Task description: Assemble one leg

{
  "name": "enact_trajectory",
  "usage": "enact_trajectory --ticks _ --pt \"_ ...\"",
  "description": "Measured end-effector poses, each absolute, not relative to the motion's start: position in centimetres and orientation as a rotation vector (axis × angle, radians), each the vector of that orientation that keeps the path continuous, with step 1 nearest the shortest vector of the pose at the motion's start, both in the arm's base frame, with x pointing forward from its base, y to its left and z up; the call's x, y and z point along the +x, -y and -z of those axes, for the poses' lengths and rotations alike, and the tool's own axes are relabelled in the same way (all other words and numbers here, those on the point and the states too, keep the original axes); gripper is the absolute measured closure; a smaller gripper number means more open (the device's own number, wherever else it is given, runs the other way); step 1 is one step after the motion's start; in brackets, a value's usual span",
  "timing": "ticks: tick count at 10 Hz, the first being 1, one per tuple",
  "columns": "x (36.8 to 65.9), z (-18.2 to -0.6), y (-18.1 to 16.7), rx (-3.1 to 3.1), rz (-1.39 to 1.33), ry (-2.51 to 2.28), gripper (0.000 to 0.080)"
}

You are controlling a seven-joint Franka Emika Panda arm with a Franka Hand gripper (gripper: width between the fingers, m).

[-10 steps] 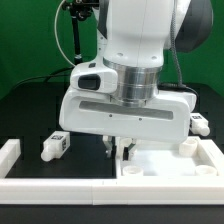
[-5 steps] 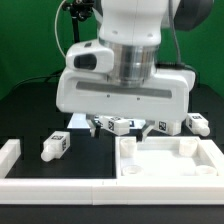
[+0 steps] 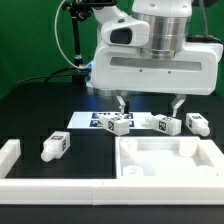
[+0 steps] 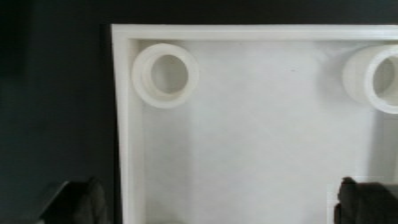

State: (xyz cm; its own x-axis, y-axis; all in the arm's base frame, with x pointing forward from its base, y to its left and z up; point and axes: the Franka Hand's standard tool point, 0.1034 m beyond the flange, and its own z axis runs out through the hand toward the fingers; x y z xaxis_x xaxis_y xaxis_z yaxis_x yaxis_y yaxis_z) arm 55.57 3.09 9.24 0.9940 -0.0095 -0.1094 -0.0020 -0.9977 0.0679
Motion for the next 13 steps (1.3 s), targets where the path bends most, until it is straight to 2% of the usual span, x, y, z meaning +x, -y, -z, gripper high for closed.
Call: enact_trajectory --ticks 2,4,7,11,13 --pt "55.5 -9.2 -3.3 3.062 0.166 0.021 0.0150" --pt "54.2 -8.5 -5.0 2.971 0.135 -0.187 0.0150" --pt "52.4 -8.2 -3.4 2.936 0.208 -0.526 0.0150" --pt "52.5 -8.1 -3.3 2.939 0.212 -0.514 0.0150" --pt "51.7 -7.6 -1.0 2.933 0.270 -0.571 0.0150"
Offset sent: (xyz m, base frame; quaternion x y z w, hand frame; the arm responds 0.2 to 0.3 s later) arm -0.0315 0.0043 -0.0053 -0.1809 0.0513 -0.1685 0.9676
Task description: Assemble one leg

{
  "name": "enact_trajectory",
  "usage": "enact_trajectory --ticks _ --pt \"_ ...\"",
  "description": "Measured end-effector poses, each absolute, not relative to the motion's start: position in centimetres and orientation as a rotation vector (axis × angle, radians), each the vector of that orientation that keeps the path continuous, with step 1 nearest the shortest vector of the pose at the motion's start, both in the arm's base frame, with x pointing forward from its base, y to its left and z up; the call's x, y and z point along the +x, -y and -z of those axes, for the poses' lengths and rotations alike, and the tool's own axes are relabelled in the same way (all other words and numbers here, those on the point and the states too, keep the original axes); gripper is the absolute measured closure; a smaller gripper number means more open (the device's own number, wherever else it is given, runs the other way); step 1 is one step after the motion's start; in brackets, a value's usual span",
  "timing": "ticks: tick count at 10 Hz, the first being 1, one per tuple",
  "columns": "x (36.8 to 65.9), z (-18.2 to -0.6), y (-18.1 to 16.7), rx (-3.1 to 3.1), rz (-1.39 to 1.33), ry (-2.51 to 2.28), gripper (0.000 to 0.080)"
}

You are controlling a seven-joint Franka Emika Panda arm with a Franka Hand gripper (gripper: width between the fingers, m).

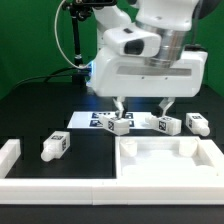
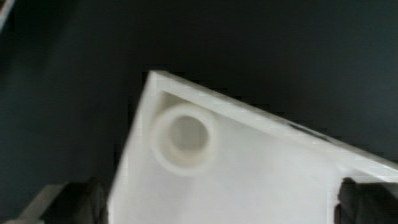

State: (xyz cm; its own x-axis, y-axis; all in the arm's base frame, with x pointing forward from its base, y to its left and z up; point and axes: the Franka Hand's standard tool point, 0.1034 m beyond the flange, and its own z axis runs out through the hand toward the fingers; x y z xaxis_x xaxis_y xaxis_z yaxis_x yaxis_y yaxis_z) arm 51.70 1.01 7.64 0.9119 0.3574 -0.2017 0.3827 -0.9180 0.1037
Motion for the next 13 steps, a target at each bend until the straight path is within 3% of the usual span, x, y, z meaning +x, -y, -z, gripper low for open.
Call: enact_trajectory --ticks 3,5,8,13 --pt "46.9 -7.0 2.2 2.941 0.374 -0.578 0.0150" --pt "47.5 -7.1 1.9 2.932 0.396 -0.587 0.0150" --pt "44.7 -6.3 0.8 2.831 0.824 -0.424 0.0150" --pt "43.1 -4.8 0.6 2.646 1.173 -0.415 0.0150"
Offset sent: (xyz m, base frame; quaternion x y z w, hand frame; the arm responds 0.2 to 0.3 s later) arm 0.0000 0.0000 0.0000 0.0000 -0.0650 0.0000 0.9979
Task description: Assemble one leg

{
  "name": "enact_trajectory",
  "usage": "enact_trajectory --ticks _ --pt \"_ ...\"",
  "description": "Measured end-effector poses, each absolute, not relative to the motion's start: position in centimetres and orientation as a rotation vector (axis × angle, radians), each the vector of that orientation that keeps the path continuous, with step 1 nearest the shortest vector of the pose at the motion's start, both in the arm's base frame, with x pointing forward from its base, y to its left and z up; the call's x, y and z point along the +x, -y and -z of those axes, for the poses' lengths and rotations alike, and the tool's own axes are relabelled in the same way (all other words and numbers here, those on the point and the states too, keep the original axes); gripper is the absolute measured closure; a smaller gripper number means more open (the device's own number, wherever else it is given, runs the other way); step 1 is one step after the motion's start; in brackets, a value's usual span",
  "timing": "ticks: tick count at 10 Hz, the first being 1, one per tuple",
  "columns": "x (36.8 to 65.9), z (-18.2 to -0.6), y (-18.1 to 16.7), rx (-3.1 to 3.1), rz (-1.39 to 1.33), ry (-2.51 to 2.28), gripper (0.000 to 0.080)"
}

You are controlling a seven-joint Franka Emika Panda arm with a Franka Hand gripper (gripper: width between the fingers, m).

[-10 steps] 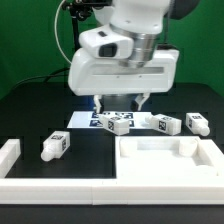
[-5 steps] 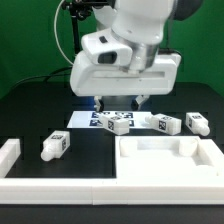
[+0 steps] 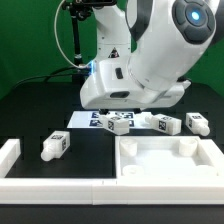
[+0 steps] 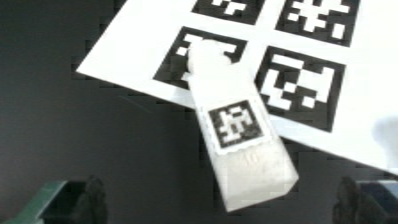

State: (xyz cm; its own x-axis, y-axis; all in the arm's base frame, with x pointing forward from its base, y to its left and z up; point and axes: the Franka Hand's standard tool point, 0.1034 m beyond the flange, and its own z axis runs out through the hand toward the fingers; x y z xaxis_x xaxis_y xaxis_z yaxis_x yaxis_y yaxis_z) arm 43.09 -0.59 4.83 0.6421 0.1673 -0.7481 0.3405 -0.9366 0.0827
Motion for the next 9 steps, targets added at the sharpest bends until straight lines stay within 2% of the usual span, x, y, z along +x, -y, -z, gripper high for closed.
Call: enact_trajectory --ticks 2,6,9 --pt "42.7 -4.5 0.8 2.563 1.317 -0.389 0.0150" --pt "42.0 -3.7 0.6 2.552 1.337 -0.375 0.0150" --pt "38.9 -2.1 0.2 2.522 1.397 -0.338 0.0150"
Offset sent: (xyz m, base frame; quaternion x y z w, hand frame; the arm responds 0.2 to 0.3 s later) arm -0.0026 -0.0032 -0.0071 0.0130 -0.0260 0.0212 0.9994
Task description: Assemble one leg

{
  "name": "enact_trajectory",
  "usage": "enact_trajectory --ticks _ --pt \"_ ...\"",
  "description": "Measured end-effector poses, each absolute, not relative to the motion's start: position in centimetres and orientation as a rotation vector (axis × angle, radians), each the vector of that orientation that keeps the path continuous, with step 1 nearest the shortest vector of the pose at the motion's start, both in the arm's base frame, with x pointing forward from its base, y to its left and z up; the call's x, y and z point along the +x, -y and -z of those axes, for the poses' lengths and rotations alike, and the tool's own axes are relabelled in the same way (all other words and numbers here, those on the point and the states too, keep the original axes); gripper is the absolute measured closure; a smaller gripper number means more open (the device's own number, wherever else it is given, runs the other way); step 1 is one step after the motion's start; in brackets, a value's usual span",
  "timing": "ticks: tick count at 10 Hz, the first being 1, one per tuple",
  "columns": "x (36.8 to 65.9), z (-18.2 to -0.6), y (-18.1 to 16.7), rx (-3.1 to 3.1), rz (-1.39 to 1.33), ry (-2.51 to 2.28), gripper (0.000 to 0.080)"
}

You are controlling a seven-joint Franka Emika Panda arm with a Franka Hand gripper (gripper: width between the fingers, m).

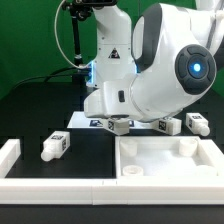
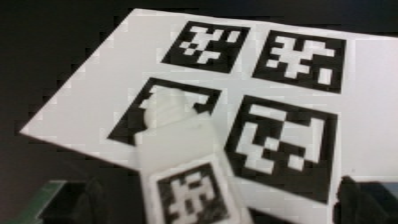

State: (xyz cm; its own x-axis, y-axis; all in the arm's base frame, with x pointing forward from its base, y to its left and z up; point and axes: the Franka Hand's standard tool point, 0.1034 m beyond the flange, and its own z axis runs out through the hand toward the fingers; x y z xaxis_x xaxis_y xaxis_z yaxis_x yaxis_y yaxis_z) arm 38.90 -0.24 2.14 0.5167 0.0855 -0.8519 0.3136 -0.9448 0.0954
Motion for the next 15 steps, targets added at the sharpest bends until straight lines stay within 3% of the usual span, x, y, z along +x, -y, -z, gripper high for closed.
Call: enact_trajectory --ticks 2,4,5,6,9,12,13,15 --pt "38.7 -1.8 0.7 2.516 1.409 -0.330 0.0150" --pt "38.7 -1.8 0.7 2.516 1.409 -0.330 0.0378" --pt "38.7 -1.8 0.7 2.516 1.409 -0.330 0.0378" --pt "38.7 -1.8 0.7 2.516 1.410 -0.330 0.0522" --pt "38.8 -2.1 0.6 2.513 1.413 -0.329 0.0521" --pt "43.0 -9.2 -2.3 2.536 1.365 -0.346 0.0522" --pt "44.6 -10.6 -2.5 2.555 1.336 -0.355 0.0522" --pt "46.0 -10.6 -2.4 2.641 1.197 -0.410 0.0521"
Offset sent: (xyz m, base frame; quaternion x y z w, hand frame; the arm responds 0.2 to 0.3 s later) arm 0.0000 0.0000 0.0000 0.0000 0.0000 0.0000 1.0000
